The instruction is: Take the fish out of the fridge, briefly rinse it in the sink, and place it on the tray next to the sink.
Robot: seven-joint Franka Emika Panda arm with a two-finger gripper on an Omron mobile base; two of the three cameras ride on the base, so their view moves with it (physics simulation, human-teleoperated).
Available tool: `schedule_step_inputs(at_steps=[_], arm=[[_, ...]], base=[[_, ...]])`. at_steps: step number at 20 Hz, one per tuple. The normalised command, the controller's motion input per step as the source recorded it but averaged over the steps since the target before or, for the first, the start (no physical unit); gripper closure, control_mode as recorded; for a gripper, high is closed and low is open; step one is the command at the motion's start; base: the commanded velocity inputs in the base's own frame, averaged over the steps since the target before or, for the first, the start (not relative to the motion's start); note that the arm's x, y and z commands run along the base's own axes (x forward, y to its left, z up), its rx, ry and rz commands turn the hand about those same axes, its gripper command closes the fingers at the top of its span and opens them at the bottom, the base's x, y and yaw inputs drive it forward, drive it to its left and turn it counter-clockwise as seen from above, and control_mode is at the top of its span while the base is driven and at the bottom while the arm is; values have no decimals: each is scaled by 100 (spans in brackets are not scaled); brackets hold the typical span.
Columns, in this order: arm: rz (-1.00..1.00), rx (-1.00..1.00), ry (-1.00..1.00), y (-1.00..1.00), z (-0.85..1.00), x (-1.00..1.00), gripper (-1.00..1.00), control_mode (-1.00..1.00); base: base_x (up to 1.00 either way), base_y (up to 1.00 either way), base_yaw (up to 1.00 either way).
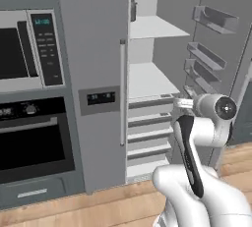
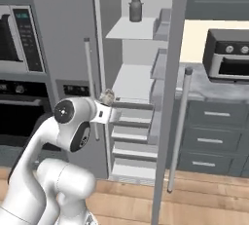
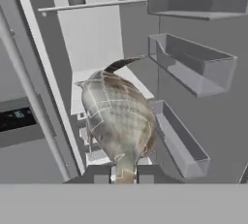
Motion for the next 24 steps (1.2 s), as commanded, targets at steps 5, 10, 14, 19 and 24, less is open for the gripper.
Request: schedule_step_inputs(at_steps=[5, 10, 14, 19, 24], arm=[[0, 0, 0, 0, 0, 0, 100, 100], [0, 0, 0, 0, 0, 0, 100, 100], [0, 0, 0, 0, 0, 0, 100, 100], [0, 0, 0, 0, 0, 0, 100, 100], [0, 0, 0, 0, 0, 0, 100, 100]], base=[[-100, 3, -60], [-87, 14, -75], [-25, -32, -84], [5, -68, -86], [10, -22, -86]])
